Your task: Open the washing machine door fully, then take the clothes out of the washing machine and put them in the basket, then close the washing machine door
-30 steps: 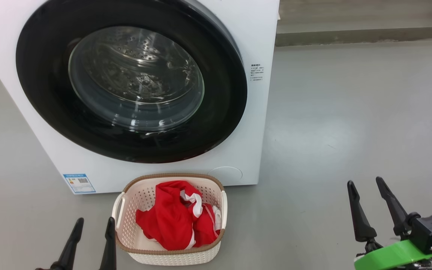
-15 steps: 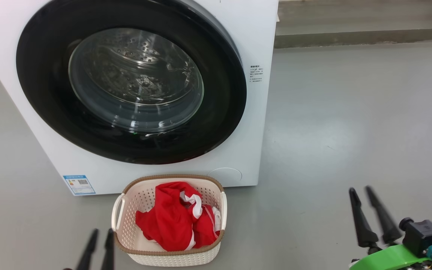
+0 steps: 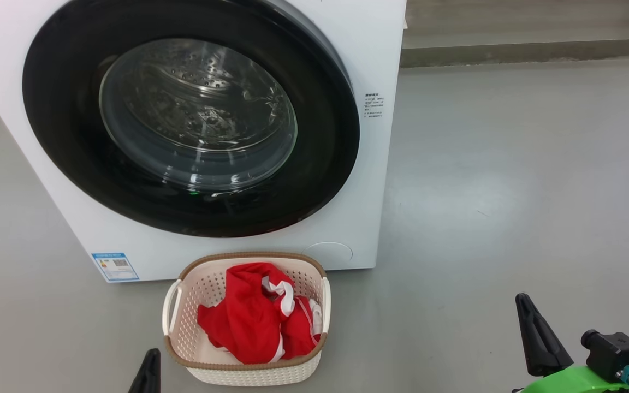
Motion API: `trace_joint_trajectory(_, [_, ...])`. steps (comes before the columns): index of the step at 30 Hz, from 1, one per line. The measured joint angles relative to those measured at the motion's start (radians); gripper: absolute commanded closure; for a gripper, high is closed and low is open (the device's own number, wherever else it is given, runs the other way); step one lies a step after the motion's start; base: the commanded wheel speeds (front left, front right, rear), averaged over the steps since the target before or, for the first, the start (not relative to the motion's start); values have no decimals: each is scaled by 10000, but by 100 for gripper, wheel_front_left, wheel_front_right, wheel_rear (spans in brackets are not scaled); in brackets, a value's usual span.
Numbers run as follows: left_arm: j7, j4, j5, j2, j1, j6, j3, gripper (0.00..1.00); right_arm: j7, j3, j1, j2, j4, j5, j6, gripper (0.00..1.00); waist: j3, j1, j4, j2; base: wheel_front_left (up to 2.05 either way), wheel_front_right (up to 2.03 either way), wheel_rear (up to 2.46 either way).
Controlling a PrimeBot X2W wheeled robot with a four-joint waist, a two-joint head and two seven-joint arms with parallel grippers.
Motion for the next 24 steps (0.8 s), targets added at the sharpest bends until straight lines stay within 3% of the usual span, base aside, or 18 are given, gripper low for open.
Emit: trace_joint_trajectory(24, [660,136,-2575,0,-106,-25,140,100,694,-107,-60,-8,6,2462,0,100,140,0,28,0,0,0,0])
